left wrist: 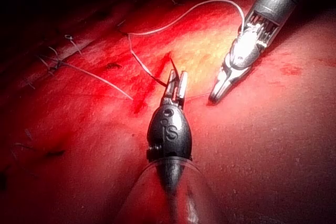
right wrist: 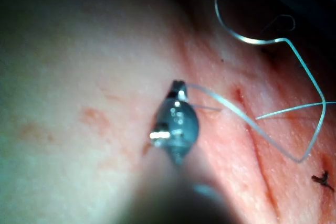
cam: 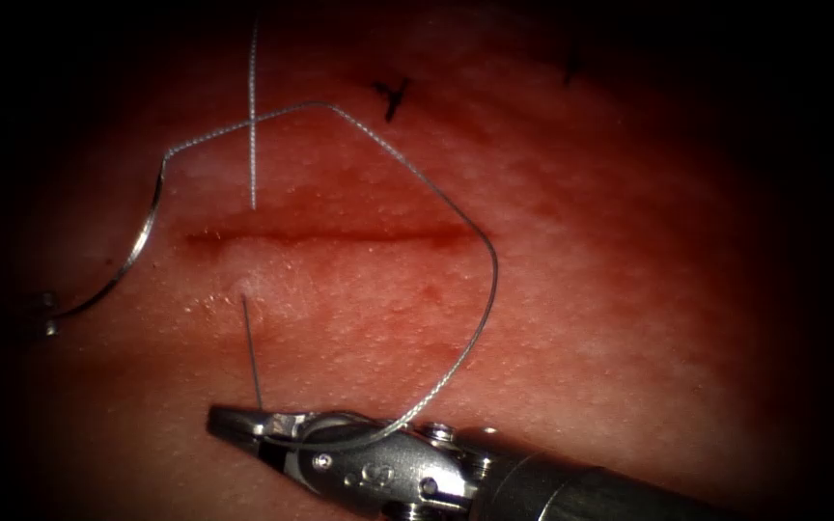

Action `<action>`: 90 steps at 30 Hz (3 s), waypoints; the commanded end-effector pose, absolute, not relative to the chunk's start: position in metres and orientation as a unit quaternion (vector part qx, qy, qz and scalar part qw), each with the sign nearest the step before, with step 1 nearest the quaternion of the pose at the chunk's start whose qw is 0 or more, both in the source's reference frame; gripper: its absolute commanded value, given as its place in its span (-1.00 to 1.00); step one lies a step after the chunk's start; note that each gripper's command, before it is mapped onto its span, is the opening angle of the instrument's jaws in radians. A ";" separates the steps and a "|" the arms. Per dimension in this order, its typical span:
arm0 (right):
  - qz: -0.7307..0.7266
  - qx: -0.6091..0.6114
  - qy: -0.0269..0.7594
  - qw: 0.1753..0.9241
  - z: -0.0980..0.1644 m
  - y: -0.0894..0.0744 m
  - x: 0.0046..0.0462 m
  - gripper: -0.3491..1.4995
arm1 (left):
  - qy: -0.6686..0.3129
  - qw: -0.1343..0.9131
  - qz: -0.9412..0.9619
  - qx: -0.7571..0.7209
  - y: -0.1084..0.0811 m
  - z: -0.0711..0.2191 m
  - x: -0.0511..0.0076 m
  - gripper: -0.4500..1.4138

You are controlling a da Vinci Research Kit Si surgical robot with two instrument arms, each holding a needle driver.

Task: Wound Closure

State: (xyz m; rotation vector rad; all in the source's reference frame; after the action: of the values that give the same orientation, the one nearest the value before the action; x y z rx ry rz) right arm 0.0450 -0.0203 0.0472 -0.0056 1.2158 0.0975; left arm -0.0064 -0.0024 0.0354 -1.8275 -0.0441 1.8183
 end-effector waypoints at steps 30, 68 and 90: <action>0.065 -0.014 0.577 0.814 0.055 -0.012 0.0474 0.53 | -0.020 0.275 0.680 -0.679 -0.003 0.035 -0.0080 -1.00; 0.039 -0.037 0.545 0.837 0.054 -0.015 0.0457 -1.00 | -0.203 0.155 0.626 -0.736 -0.005 0.029 0.0000 -1.00; 0.009 -0.025 0.564 0.826 0.049 -0.019 0.0454 -1.00 | -0.128 0.185 0.655 -0.722 -0.004 0.030 -0.0033 -1.00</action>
State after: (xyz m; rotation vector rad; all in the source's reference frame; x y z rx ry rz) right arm 0.0446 -0.0197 0.0482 -0.0448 1.1941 0.0215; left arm -0.0028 -0.0039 0.0293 -2.0302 -0.3614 1.8475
